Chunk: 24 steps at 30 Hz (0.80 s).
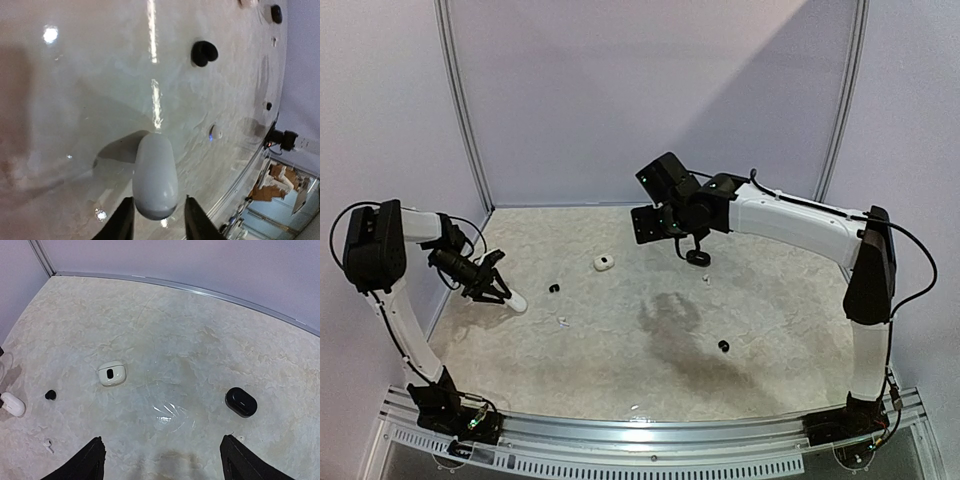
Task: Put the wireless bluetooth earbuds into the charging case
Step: Place the charging case with the earbuds at the corner of the board, then pick up the charging case from the center of the board.
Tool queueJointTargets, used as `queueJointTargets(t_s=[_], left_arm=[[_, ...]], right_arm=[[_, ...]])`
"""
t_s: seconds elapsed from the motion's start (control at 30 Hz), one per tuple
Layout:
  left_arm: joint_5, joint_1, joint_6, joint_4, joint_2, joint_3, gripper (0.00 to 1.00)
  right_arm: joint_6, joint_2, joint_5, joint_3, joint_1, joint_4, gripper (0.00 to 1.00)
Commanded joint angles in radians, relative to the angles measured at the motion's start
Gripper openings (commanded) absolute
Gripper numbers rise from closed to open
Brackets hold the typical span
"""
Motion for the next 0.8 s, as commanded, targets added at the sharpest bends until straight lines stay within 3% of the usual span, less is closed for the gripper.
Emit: queueJointTargets(t_s=[0.0,0.13,0.23,0.27,0.33,0.77], left_arm=[[-0.014,0.019,0.007,-0.012,-0.004,0.003,0.45],[-0.036,0.019,-0.007,0.003,-0.007,-0.003,0.73],[-0.081,0.019,-0.024,0.018,-0.029,-0.001,0.81],[-0.096,0.019,-0.027,0.022,-0.041,-0.001,0.90],[-0.128,0.019,-0.033,0.029,-0.066,-0.003,0.99],[-0.204,0.020,0.061,-0.053,-0.253,0.048,0.99]], right_arm=[[0.001,0.039,0.034,0.055,-0.003,-0.006,0.81],[-0.007,0.062,0.030,0.090,-0.003,-0.001,0.82],[-0.012,0.070,0.031,0.099,-0.003,0.004,0.83],[-0.014,0.070,0.033,0.098,-0.002,0.007,0.83],[-0.026,0.070,0.035,0.102,-0.003,0.011,0.84],[-0.170,0.050,0.031,0.101,-0.004,0.038,0.99]])
